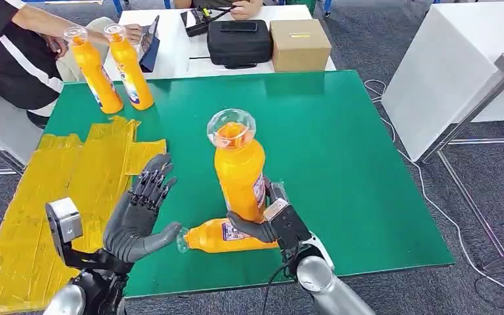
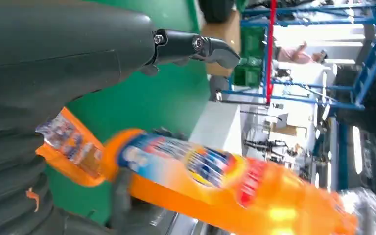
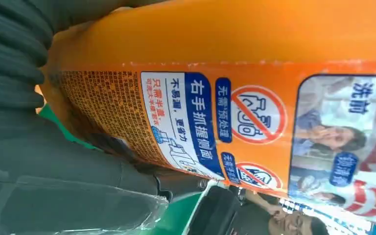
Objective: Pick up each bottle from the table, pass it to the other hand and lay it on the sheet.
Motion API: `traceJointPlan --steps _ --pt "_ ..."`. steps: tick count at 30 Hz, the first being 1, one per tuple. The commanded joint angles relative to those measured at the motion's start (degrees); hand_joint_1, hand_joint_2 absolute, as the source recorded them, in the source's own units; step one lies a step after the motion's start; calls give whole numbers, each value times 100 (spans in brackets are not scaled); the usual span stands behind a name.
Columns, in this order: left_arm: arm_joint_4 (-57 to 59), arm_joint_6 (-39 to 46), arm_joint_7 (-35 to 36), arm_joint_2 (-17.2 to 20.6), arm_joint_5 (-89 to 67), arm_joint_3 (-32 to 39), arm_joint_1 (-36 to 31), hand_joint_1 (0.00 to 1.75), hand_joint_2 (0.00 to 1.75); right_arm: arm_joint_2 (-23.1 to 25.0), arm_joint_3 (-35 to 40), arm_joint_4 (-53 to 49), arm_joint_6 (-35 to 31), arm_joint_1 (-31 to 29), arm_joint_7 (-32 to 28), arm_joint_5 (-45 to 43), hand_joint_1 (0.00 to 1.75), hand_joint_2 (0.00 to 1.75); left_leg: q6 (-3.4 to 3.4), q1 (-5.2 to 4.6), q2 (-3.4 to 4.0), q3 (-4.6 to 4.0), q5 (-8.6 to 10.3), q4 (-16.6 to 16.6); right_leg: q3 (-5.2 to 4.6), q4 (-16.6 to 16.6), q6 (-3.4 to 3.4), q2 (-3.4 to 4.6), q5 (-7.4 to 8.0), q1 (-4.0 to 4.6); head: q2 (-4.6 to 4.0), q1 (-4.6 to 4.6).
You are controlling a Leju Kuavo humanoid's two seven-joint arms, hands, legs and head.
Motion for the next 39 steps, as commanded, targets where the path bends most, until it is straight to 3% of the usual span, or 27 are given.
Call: traceJointPlan --steps 1,26,34,39 --pt "438 -144 81 -230 -328 -584 -634 0 175 -341 875 491 -364 -394 197 99 175 175 -12 3 -16 12 -1 -4 16 -7 -4 4 -2 1 2 0" --pt "668 -480 291 -414 -473 -1043 -1051 0 175 -396 1585 338 -545 -811 743 1153 175 175 -11 4 -11 9 -3 0 12 -4 -3 6 -2 3 0 0" --pt "832 -602 319 -526 -424 -1179 -1188 0 175 -379 1835 210 164 -935 871 1039 175 175 -11 3 -12 4 -1 2 7 -1 -2 6 -1 2 0 -2" --pt "795 -474 233 -529 -490 -1112 -1137 0 175 -358 1792 212 233 -920 863 1003 175 175 -13 4 -13 10 -5 2 13 -2 -3 8 -5 3 2 -2"
